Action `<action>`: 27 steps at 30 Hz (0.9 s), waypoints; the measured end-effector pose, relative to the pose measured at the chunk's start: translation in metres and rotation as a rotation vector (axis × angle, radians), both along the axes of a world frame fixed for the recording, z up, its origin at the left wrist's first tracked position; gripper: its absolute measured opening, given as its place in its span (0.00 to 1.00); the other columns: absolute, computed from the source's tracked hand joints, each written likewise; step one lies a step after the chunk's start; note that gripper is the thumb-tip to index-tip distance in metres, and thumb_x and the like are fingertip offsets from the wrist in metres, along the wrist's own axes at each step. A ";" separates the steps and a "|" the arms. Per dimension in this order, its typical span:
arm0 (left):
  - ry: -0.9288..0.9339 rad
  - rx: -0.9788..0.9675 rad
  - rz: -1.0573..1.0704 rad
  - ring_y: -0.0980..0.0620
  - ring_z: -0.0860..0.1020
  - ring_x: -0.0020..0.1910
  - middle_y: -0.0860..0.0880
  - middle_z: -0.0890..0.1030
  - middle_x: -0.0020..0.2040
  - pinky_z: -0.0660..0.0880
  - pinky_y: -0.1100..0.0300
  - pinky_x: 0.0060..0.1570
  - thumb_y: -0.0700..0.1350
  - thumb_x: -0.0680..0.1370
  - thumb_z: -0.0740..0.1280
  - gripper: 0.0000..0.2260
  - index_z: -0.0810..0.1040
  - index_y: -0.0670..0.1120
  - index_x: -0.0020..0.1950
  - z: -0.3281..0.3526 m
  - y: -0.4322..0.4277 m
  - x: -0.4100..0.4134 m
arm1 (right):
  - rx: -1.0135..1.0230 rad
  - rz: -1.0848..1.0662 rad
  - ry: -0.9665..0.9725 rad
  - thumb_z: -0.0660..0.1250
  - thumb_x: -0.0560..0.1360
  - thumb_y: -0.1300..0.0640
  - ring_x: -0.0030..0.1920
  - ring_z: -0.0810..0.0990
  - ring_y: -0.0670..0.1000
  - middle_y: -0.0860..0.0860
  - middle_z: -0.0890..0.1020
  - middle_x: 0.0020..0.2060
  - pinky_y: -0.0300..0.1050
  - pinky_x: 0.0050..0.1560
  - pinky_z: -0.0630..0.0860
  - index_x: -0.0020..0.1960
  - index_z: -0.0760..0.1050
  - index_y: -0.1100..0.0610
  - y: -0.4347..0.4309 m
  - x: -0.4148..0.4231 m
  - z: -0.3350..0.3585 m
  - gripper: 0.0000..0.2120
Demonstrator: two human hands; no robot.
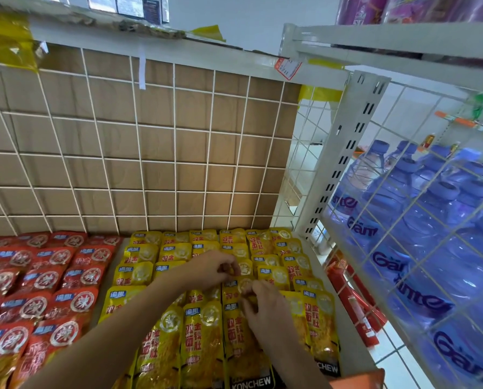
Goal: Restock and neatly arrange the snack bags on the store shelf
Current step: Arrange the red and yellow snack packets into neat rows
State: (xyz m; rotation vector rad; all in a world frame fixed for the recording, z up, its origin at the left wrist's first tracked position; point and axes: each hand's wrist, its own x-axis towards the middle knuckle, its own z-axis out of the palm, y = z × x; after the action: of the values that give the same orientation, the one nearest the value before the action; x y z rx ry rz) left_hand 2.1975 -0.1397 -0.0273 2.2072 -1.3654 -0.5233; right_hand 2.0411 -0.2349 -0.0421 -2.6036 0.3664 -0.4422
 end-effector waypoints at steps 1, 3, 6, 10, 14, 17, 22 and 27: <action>0.002 0.000 0.002 0.58 0.74 0.47 0.55 0.76 0.46 0.69 0.67 0.46 0.40 0.76 0.65 0.08 0.78 0.48 0.53 0.000 0.000 0.000 | 0.000 -0.002 -0.005 0.62 0.77 0.56 0.47 0.67 0.41 0.44 0.73 0.46 0.30 0.43 0.63 0.51 0.74 0.56 0.001 0.001 0.000 0.06; 0.004 0.009 0.002 0.58 0.75 0.47 0.55 0.76 0.46 0.70 0.66 0.47 0.39 0.76 0.64 0.08 0.78 0.48 0.53 0.001 0.001 -0.001 | -0.006 -0.002 -0.018 0.62 0.77 0.56 0.46 0.66 0.41 0.43 0.71 0.45 0.27 0.40 0.61 0.50 0.74 0.56 0.001 0.002 -0.002 0.05; -0.017 0.001 0.034 0.56 0.75 0.49 0.54 0.76 0.47 0.73 0.62 0.50 0.41 0.77 0.65 0.07 0.78 0.49 0.53 0.006 0.003 -0.006 | -0.021 -0.004 -0.031 0.62 0.77 0.55 0.46 0.67 0.41 0.43 0.72 0.45 0.27 0.40 0.61 0.49 0.73 0.55 0.001 0.001 -0.006 0.05; -0.151 -0.018 0.119 0.54 0.70 0.62 0.52 0.74 0.61 0.67 0.60 0.62 0.48 0.79 0.62 0.11 0.73 0.51 0.61 0.016 0.017 -0.027 | -0.075 -0.034 -0.080 0.70 0.69 0.54 0.39 0.75 0.45 0.45 0.76 0.39 0.31 0.36 0.66 0.42 0.73 0.52 0.003 0.000 -0.013 0.06; -0.254 0.093 0.158 0.57 0.55 0.73 0.56 0.58 0.74 0.52 0.60 0.70 0.54 0.80 0.56 0.22 0.58 0.54 0.74 0.017 0.045 -0.056 | -0.127 -0.036 -0.170 0.66 0.71 0.52 0.43 0.75 0.47 0.45 0.75 0.42 0.36 0.40 0.71 0.46 0.73 0.50 0.001 -0.002 -0.014 0.06; -0.315 0.118 0.200 0.61 0.47 0.74 0.60 0.47 0.75 0.44 0.61 0.72 0.70 0.74 0.42 0.34 0.48 0.55 0.76 -0.002 0.070 -0.073 | -0.173 -0.036 -0.176 0.57 0.75 0.48 0.48 0.76 0.46 0.44 0.77 0.47 0.38 0.46 0.73 0.52 0.74 0.50 -0.001 -0.009 -0.010 0.12; -0.473 0.196 0.216 0.49 0.61 0.71 0.47 0.70 0.69 0.54 0.52 0.65 0.64 0.79 0.44 0.31 0.59 0.44 0.74 -0.034 0.094 -0.094 | -0.346 -0.012 0.014 0.45 0.80 0.44 0.62 0.75 0.47 0.46 0.77 0.61 0.42 0.65 0.66 0.64 0.72 0.52 0.000 -0.022 -0.015 0.23; -0.540 0.231 0.235 0.50 0.53 0.73 0.47 0.70 0.70 0.54 0.46 0.65 0.68 0.77 0.47 0.35 0.56 0.45 0.75 -0.044 0.092 -0.098 | -0.387 0.002 0.200 0.43 0.80 0.40 0.67 0.70 0.48 0.48 0.73 0.66 0.46 0.65 0.57 0.70 0.64 0.53 0.001 -0.030 -0.022 0.27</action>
State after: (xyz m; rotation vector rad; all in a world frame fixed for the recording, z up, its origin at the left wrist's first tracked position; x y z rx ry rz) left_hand 2.0996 -0.0478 -0.0716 2.7893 -1.3105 0.0118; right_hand 2.0106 -0.2336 -0.0639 -3.0368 0.3745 -0.2723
